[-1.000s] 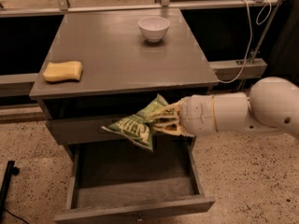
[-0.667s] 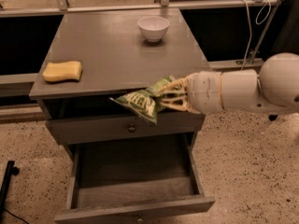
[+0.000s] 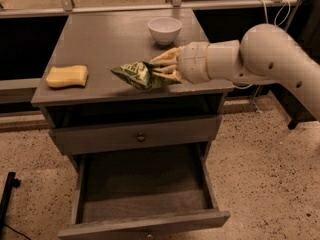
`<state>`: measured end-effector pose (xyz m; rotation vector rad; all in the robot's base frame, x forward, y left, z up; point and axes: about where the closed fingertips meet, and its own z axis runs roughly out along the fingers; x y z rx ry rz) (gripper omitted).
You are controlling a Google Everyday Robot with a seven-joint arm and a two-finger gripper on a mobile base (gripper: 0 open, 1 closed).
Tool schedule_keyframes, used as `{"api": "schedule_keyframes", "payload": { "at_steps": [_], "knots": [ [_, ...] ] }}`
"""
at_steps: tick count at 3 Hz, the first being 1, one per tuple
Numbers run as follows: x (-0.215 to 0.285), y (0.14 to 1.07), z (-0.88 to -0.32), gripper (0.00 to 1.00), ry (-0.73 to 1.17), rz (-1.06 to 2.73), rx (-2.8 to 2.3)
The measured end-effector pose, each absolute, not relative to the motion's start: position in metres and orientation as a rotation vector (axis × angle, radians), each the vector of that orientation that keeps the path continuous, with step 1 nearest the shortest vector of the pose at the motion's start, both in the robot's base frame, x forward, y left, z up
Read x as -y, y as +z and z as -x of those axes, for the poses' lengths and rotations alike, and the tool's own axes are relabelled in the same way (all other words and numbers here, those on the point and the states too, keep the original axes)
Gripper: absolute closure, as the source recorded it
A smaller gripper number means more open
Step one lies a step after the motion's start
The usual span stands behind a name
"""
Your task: Pick green jalapeno chip bag from middle drawer and place on counter
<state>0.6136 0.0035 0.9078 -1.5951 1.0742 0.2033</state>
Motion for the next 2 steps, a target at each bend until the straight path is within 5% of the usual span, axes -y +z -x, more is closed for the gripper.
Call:
{"api": "schedule_keyframes", "payload": {
  "at_steps": [1, 2],
  "knots": [
    [-0.02, 0.907, -0.635, 1.0, 0.237, 1.56, -1.085],
    [-0.025, 0.881, -0.661, 0.74, 0.243, 1.538, -1.165]
  ]
}}
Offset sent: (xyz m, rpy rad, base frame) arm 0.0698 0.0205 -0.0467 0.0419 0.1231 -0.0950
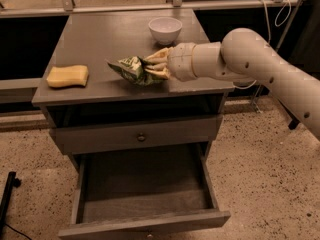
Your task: Pick green jalapeno chip bag from middle drawer and place on counter
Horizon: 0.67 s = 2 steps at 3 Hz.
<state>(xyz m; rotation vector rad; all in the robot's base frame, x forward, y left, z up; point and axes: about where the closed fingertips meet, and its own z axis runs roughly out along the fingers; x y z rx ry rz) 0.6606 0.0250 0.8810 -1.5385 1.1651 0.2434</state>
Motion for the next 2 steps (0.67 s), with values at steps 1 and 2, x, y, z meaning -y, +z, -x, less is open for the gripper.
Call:
{"api": "schedule_keyframes", "payload": {
  "at_steps": [1, 2],
  "knots": [
    [-0.0247, 0.8674, -0.6695, 0.5, 0.221, 1.539, -1.211],
    [-0.0244, 0.8673, -0.6698, 0.28, 0.221, 1.538, -1.212]
  ]
}}
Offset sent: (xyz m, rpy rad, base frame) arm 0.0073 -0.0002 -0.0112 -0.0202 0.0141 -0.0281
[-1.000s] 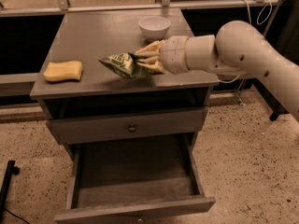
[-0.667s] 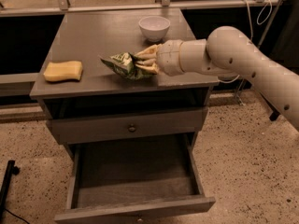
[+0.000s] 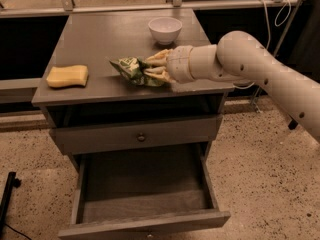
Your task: Pick green jalapeno chip bag from middle drawer and place on counter
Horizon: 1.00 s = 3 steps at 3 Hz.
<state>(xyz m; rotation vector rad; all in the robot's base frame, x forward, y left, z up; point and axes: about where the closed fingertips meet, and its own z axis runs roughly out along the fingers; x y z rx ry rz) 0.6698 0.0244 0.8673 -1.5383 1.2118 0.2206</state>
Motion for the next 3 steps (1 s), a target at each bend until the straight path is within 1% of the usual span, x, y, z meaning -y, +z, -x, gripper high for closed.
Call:
{"api": "schedule_keyframes", "payload": {
  "at_steps": [1, 2, 3],
  "knots": [
    [-0.024, 0.87, -0.67, 0.03, 0.215, 1.538, -1.212],
    [-0.017, 0.901, -0.671, 0.0, 0.159, 1.552, -1.212],
    [-0.009, 0.954, -0.675, 0.0, 0.081, 1.615, -1.234]
  ]
}}
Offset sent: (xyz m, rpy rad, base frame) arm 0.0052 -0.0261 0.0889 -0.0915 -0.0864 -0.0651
